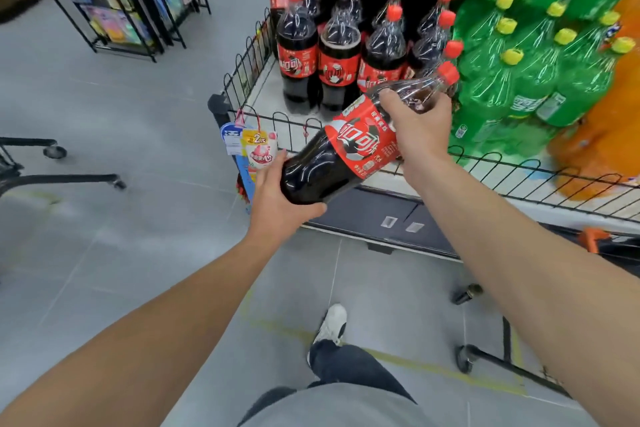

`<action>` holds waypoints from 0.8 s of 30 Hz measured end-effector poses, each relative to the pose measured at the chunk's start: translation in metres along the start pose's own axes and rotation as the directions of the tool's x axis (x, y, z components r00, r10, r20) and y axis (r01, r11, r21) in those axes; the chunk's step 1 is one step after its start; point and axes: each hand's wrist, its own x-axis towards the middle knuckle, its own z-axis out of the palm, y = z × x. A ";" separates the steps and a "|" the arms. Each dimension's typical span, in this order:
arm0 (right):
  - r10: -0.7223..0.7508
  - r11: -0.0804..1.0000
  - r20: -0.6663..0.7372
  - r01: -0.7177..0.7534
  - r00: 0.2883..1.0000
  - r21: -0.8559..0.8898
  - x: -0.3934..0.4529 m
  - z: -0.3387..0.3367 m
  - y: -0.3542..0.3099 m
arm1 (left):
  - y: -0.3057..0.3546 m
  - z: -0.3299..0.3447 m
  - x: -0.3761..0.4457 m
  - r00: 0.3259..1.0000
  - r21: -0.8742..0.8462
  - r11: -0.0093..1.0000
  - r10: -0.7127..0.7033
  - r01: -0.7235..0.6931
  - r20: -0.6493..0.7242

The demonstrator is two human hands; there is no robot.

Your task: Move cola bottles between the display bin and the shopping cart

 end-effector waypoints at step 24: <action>-0.378 0.914 -0.276 0.309 0.884 -0.262 0.173 0.066 -0.046 | 0.043 0.089 0.289 0.890 -0.063 0.998 0.037 -0.009 0.455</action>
